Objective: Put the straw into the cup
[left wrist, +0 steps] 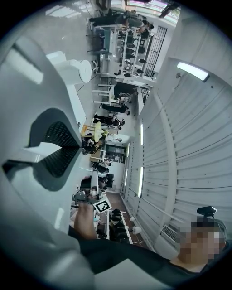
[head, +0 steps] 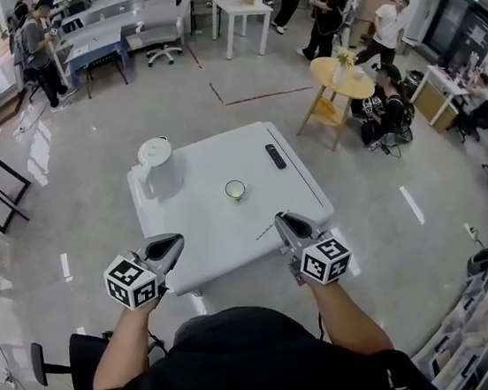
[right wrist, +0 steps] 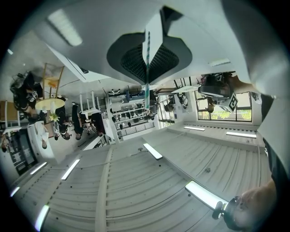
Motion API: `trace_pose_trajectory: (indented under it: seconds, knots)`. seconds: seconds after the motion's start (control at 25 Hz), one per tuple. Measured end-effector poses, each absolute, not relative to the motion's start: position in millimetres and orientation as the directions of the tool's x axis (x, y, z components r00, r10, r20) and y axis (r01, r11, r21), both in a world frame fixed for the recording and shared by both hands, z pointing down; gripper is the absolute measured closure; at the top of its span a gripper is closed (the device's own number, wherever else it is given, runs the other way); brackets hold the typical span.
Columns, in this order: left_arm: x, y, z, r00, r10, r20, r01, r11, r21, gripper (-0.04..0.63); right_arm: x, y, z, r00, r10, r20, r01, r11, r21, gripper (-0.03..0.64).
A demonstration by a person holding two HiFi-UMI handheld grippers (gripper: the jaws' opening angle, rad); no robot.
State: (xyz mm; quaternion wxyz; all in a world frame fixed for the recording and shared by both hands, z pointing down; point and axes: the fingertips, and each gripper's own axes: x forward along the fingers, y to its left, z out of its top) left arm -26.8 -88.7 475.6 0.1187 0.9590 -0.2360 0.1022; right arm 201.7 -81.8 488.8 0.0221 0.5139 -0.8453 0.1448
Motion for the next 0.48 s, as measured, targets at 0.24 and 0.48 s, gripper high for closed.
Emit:
trace_pose_trajectory:
  seconds: [0.24, 0.48]
  knots:
    - [-24.7, -82.4, 476.2, 0.871, -0.417, 0.260, -0.469, -0.863, 0.187, 0.594, 203.0, -78.6, 490.1, -0.467, -0.863, 0.190, -0.877, 0.425, -0.223, 0.572]
    - [-25.7, -80.3, 480.8, 0.870, -0.409, 0.274, -0.466, -0.864, 0.190, 0.594, 204.1, -76.3, 493.8, -0.462, -0.867, 0.188, -0.879, 0.419, -0.229, 0.572]
